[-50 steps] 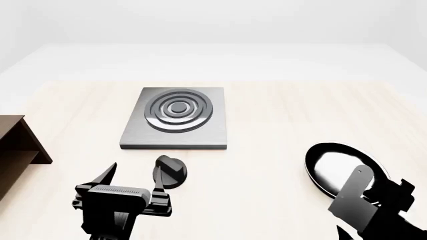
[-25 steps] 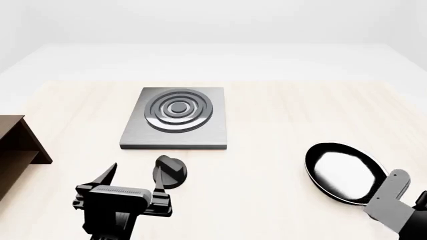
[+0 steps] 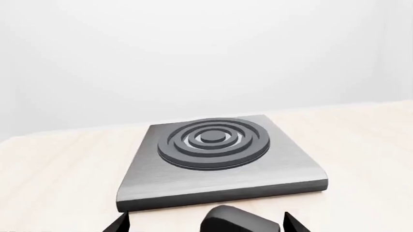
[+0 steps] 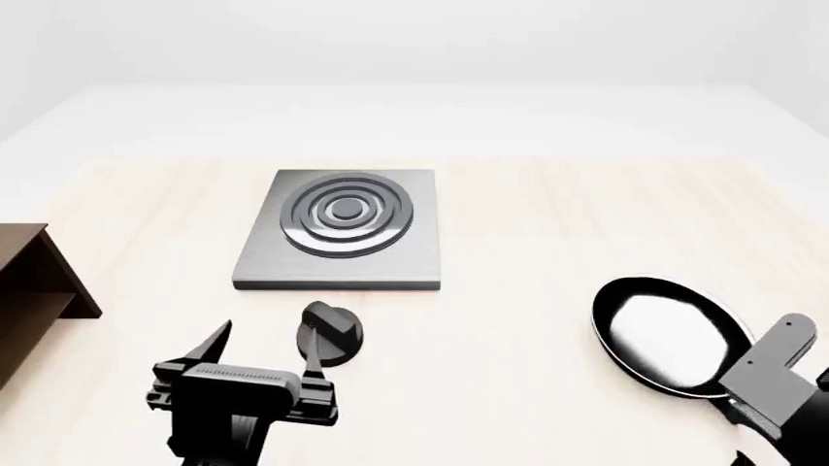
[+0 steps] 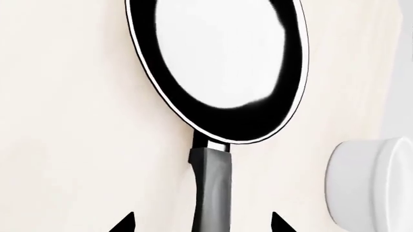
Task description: Turn on the stove and put the frying pan on it.
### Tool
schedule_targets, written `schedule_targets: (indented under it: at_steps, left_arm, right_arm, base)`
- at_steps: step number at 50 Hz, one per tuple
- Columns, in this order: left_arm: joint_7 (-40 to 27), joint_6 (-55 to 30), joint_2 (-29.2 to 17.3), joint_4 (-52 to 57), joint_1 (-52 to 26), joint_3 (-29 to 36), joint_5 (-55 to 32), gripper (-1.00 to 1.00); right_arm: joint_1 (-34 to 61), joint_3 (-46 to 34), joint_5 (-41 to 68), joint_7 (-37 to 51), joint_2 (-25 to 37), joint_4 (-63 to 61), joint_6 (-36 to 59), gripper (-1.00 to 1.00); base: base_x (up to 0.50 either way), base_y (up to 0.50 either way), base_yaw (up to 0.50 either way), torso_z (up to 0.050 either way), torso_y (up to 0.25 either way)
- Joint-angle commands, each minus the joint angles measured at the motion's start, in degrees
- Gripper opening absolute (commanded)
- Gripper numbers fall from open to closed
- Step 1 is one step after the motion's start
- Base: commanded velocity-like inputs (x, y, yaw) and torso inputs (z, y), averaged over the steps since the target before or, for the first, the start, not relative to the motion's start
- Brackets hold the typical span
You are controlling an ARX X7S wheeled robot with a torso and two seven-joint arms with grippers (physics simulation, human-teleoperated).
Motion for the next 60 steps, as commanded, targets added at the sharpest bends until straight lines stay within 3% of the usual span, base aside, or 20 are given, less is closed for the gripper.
schedule_targets:
  at_steps: [1, 32, 54, 55, 60]
  left_arm:
    - [-0.2, 0.1, -0.1, -0.5, -0.1, 0.6, 0.3, 1.00]
    - [-1.1, -0.5, -0.7, -0.3, -0.6, 1.6, 0.7, 1.00]
    - [-1.6, -0.1, -1.0, -0.8, -0.4, 1.9, 0.7, 1.00]
    - [-1.6, -0.1, -1.0, -0.8, -0.5, 1.9, 0.7, 1.00]
    - [-1.7, 0.1, -1.0, -1.0, -0.5, 2.1, 0.8, 1.00]
  right_arm:
    - [-0.8, 0.5, -0.9, 0.2, -3.4, 6.5, -6.3, 1.00]
    - [-5.2, 0.6, -3.5, 2.5, -4.3, 16.9, -12.2, 1.00]
    - [-2.7, -5.9, -10.9, 2.0, -10.3, 28.5, -21.7, 1.00]
    - [-2.7, -6.1, -11.1, 2.1, -10.4, 28.8, -22.0, -1.00]
    - [-3.1, -5.4, -10.9, 2.7, -10.3, 29.0, -23.0, -1.00]
  base:
    - [0.00, 0.00, 0.00, 0.000, 0.000]
    - [0.00, 0.00, 0.00, 0.000, 0.000]
    - [0.00, 0.00, 0.00, -0.001, 0.000]
    - [0.01, 0.00, 0.01, 0.000, 0.000]
    - [0.01, 0.00, 0.01, -0.007, 0.000]
